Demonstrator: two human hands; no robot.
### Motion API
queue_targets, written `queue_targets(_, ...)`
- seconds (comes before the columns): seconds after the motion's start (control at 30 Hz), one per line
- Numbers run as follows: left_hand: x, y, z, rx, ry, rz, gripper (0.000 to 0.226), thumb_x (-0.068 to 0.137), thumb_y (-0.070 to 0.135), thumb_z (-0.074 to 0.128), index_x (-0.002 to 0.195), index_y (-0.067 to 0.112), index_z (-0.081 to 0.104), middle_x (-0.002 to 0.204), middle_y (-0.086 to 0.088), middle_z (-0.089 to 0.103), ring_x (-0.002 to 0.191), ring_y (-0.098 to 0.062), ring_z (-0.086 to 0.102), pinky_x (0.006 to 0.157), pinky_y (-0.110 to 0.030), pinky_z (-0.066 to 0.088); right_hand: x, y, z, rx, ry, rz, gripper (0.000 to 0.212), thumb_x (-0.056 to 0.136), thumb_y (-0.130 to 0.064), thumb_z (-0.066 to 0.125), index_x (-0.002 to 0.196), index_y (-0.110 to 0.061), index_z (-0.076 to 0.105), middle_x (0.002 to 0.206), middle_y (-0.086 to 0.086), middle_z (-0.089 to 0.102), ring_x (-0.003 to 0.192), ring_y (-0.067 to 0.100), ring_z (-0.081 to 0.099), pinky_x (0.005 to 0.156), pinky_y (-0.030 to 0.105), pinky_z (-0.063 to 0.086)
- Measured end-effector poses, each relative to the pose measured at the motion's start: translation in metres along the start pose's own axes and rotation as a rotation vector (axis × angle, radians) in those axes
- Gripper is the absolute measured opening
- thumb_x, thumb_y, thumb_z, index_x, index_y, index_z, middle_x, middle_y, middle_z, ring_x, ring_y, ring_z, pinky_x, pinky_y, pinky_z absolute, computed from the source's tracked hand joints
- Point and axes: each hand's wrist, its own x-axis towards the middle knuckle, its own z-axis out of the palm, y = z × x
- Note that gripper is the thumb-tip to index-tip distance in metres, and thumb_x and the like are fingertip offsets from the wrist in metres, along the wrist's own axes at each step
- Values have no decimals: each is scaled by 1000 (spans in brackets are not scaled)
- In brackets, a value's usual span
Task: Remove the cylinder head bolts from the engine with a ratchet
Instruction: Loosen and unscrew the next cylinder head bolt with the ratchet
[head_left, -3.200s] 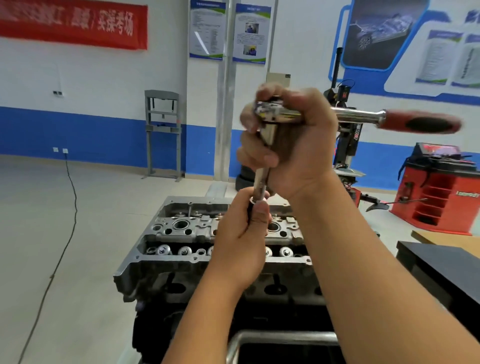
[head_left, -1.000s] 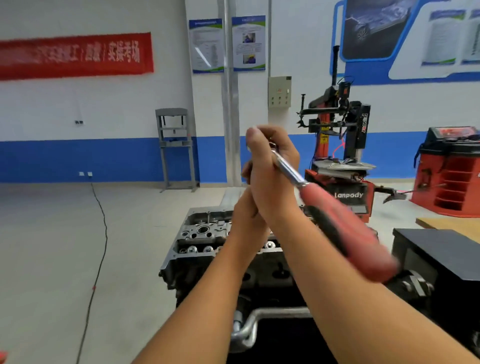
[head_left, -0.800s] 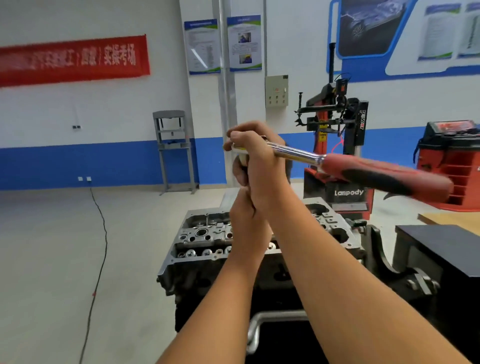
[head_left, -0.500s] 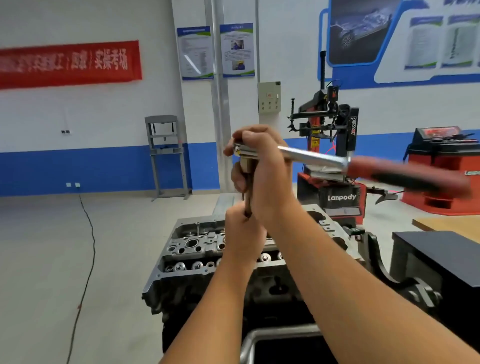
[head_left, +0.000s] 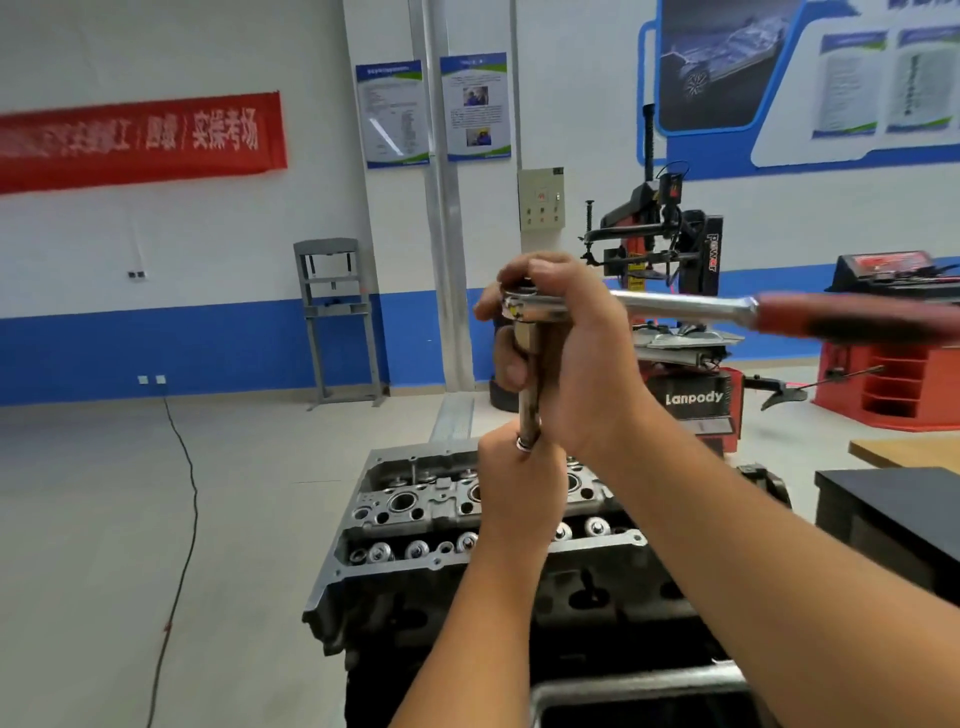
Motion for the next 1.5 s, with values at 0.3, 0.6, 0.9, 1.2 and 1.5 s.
queue_targets(0.3, -2, 8, -9, -103, -44, -154, 45, 72, 40, 68, 62, 9, 37, 57, -6, 25, 49, -16, 19, 47, -32, 18, 18, -7, 10, -66, -175, 224, 8, 71, -25, 63, 73, -17, 65, 75, 9, 63, 41, 21, 44, 49, 25, 29)
queue_targets(0.6, 0, 0, -4, 86, 84, -61, 47, 95, 0, 56, 56, 21, 39, 50, 4, 42, 49, -5, 37, 42, -15, 28, -11, 17, 26, -305, 278, -212, 6, 87, -18, 67, 82, -15, 67, 80, 10, 70, 45, 26, 53, 40, 23, 40)
queue_targets(0.9, -6, 10, -9, -83, -70, -100, 29, 74, 25, 67, 60, 15, 43, 56, -3, 29, 48, -12, 23, 45, -26, 21, 9, -9, 1, 114, -87, 267, 17, 84, -34, 50, 82, -19, 56, 81, 8, 62, 40, 17, 37, 54, 29, 17)
queue_targets(1.2, -5, 7, -6, 7, 122, -83, 27, 82, 23, 57, 60, 16, 43, 48, 3, 43, 50, -14, 37, 49, -32, 34, -3, 24, 26, -585, 228, -347, 12, 84, -30, 65, 83, -20, 71, 72, -2, 68, 55, 29, 64, 52, 28, 43)
queue_targets(1.5, -5, 5, -3, 75, 67, -98, 44, 85, -2, 53, 50, 19, 37, 49, 1, 34, 47, -12, 26, 46, -30, 23, 0, 0, 6, 40, -19, 104, 18, 84, -33, 58, 84, -17, 66, 81, 11, 65, 41, 19, 41, 43, 21, 32)
